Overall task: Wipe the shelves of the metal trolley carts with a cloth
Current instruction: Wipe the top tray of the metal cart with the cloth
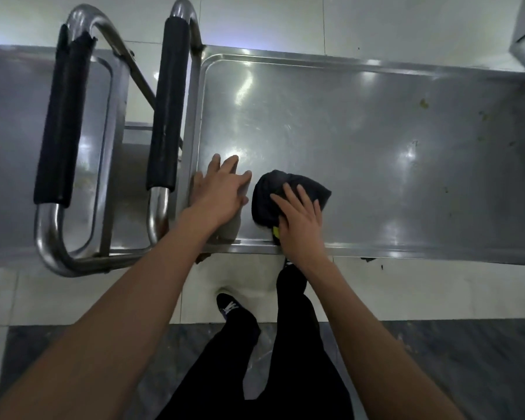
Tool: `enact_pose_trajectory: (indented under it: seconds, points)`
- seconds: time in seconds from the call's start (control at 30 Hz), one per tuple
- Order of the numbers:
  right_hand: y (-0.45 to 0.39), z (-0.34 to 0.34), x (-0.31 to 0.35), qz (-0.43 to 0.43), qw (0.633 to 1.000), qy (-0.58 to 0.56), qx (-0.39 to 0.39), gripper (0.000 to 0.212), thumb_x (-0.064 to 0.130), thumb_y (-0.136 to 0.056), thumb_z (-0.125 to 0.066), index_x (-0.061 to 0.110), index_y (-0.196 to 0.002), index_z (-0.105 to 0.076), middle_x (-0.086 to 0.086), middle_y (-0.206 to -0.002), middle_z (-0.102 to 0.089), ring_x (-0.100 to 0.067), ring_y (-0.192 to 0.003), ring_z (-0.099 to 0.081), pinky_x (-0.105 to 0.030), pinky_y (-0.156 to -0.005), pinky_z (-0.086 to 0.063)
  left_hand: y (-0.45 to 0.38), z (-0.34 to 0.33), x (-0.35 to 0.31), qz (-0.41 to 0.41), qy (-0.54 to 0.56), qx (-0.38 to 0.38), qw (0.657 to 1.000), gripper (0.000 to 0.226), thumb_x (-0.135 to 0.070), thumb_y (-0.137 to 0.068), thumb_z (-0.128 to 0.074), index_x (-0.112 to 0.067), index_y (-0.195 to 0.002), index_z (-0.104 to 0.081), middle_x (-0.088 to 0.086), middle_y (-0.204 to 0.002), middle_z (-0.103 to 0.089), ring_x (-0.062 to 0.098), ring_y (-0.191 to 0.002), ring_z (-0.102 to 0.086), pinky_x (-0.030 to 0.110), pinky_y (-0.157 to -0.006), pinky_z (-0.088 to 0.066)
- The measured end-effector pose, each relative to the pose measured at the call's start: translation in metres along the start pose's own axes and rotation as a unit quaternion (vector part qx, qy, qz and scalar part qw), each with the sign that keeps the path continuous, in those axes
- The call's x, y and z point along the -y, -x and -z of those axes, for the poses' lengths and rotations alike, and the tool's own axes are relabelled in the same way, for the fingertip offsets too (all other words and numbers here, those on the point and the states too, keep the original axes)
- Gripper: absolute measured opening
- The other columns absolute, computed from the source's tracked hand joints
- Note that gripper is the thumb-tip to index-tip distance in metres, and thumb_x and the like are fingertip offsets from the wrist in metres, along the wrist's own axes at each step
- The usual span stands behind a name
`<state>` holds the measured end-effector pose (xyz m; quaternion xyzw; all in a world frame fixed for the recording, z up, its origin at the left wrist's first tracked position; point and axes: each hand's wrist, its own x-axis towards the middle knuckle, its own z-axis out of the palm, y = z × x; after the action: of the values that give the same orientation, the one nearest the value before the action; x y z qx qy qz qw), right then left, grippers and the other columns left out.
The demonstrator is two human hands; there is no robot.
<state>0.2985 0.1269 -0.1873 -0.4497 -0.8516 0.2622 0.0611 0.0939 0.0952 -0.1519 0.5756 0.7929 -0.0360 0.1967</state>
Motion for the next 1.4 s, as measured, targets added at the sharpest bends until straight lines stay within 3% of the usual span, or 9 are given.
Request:
enact_pose_trajectory:
  seconds: [0.2, 0.4, 0.5, 0.67, 0.93, 1.17, 1.4]
  points:
    - [0.043, -0.011, 0.01, 0.019, 1.0, 0.01, 0.005, 0.048, 0.012, -0.096, -0.055, 0.03, -0.14, -0.053, 0.005, -0.159, -0.036, -0.018, -0.153, -0.017, -0.051, -0.123, -0.01, -0.004, 0.0, 0.001, 0.008, 0.001, 0.003, 1.0, 0.047, -0.039, -0.088, -0.068, -0.038, -0.132, -0.052, 0.0, -0.15, -0.032, 0.03, -0.138, -0.025, 0.058, -0.099, -0.041]
    - [0.024, -0.01, 0.01, 0.022, 1.0, 0.018, 0.004, 0.049, 0.013, -0.097, -0.055, 0.031, -0.141, -0.051, 0.004, -0.16, -0.034, -0.02, -0.153, -0.017, -0.052, -0.123, -0.013, -0.002, -0.005, 0.0, 0.013, 0.005, -0.016, 1.0, 0.047, -0.034, -0.093, -0.065, -0.038, -0.137, -0.05, 0.001, -0.155, -0.03, 0.031, -0.144, -0.022, 0.059, -0.106, -0.038]
    - [-0.009, -0.005, 0.008, 0.02, 1.0, 0.013, -0.013, 0.049, 0.012, -0.095, -0.055, 0.031, -0.14, -0.053, 0.004, -0.159, -0.037, -0.021, -0.152, -0.021, -0.052, -0.123, -0.014, -0.003, -0.005, 0.0, 0.023, 0.03, -0.018, 0.999, 0.045, -0.031, -0.097, -0.06, -0.04, -0.14, -0.05, 0.001, -0.158, -0.029, 0.03, -0.146, -0.021, 0.059, -0.108, -0.036]
    - [-0.09, 0.01, 0.005, 0.014, 1.0, 0.024, 0.002, 0.046, 0.017, -0.098, -0.051, 0.034, -0.141, -0.051, 0.006, -0.16, -0.034, -0.019, -0.152, -0.018, -0.049, -0.123, -0.01, -0.003, -0.007, 0.001, 0.018, 0.029, -0.002, 0.999, 0.056, -0.037, -0.088, -0.071, -0.036, -0.141, -0.051, 0.002, -0.159, -0.026, 0.031, -0.147, -0.015, 0.058, -0.107, -0.037]
    - [-0.218, 0.034, 0.008, 0.044, 0.998, 0.033, 0.035, 0.045, 0.018, -0.101, -0.047, 0.034, -0.143, -0.05, 0.008, -0.162, -0.03, -0.018, -0.153, -0.015, -0.047, -0.124, -0.007, -0.005, -0.01, -0.004, 0.077, 0.086, 0.009, 0.993, 0.059, -0.034, -0.082, -0.078, -0.041, -0.136, -0.055, -0.007, -0.162, -0.022, 0.025, -0.153, -0.008, 0.057, -0.118, -0.017]
    - [-0.292, 0.044, 0.016, 0.078, 0.994, 0.037, 0.064, 0.052, 0.013, -0.097, -0.05, 0.034, -0.145, -0.047, 0.007, -0.164, -0.026, -0.018, -0.153, -0.012, -0.048, -0.123, -0.005, -0.01, -0.003, -0.011, 0.128, 0.141, 0.013, 0.982, 0.055, -0.031, -0.077, -0.083, -0.042, -0.127, -0.063, -0.018, -0.156, -0.018, 0.017, -0.15, -0.01, 0.057, -0.118, -0.026]
    - [-0.304, 0.049, 0.02, 0.095, 0.991, 0.052, 0.081, 0.049, 0.016, -0.099, -0.047, 0.031, -0.146, -0.046, 0.005, -0.164, -0.024, -0.02, -0.153, -0.011, -0.05, -0.123, -0.006, -0.007, -0.004, -0.01, 0.138, 0.175, 0.006, 0.975, 0.056, -0.029, -0.077, -0.083, -0.043, -0.127, -0.063, -0.023, -0.155, -0.017, 0.014, -0.15, -0.01, 0.057, -0.118, -0.025]
